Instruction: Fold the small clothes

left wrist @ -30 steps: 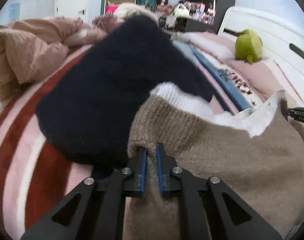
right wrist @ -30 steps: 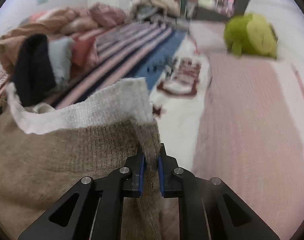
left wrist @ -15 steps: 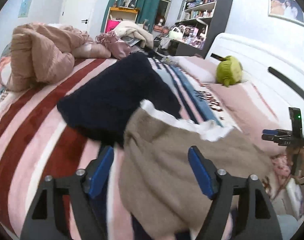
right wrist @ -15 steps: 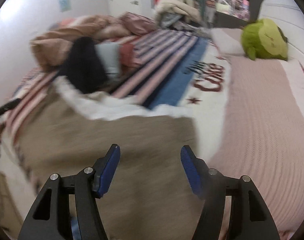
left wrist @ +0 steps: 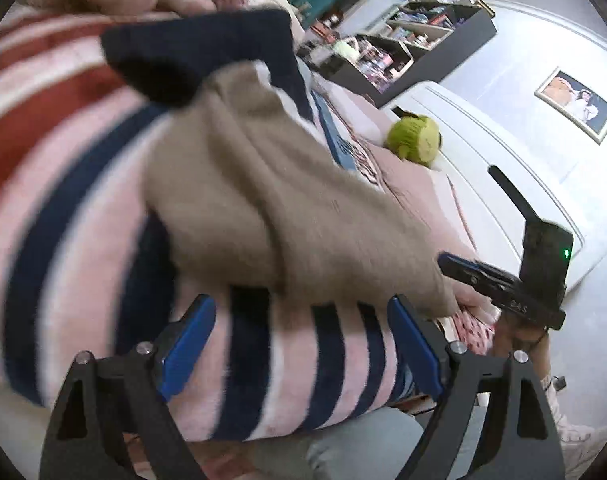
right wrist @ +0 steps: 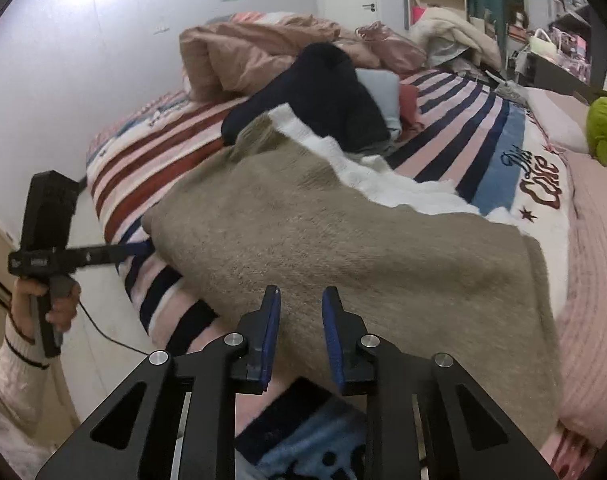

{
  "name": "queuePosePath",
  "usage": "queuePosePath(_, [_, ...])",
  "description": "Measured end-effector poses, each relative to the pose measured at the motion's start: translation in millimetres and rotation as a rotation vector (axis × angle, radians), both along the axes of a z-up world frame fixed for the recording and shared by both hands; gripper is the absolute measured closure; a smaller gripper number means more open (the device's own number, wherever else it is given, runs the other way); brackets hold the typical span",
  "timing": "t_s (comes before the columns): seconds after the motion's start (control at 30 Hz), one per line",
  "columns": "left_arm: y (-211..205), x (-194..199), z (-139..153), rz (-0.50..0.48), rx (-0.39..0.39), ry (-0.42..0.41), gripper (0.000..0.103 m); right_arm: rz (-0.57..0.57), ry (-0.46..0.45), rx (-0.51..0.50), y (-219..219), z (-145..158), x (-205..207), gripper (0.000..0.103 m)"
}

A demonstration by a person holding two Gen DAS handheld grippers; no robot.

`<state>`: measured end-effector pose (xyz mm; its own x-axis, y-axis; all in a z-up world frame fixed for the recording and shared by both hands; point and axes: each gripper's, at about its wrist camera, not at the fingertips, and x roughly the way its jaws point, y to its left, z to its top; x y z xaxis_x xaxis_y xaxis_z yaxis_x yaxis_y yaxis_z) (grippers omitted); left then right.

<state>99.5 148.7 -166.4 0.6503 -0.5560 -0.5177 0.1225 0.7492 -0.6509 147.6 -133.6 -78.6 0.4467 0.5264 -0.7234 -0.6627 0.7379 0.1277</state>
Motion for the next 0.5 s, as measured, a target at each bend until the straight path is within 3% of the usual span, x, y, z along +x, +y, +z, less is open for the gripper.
queuePosePath(0.13, [-19, 29, -15, 0.011, -0.1, -0.017, 0.018, -0.023, 0.051, -0.041, 7, -22, 13, 0.089])
queuePosePath(0.27, [-30, 54, -16, 0.077, -0.135, -0.045, 0.021, -0.036, 0.086, -0.019, 2, -35, 19, 0.089])
queuePosePath(0.3, [-30, 57, -17, 0.1, -0.138, -0.036, 0.039, -0.038, 0.083, -0.012, 1, -35, 17, 0.089])
queuePosePath(0.37, [-27, 61, -21, 0.157, -0.133, -0.002, 0.061, -0.041, 0.079, -0.004, -2, -33, 14, 0.089])
queuePosePath(0.43, [-21, 55, -20, 0.158, -0.145, -0.013, 0.071, -0.045, 0.086, 0.008, -5, -31, 11, 0.089])
queuePosePath(0.5, [-22, 46, -14, 0.143, -0.104, -0.032, 0.076, -0.049, 0.092, 0.02, -10, -27, 6, 0.089])
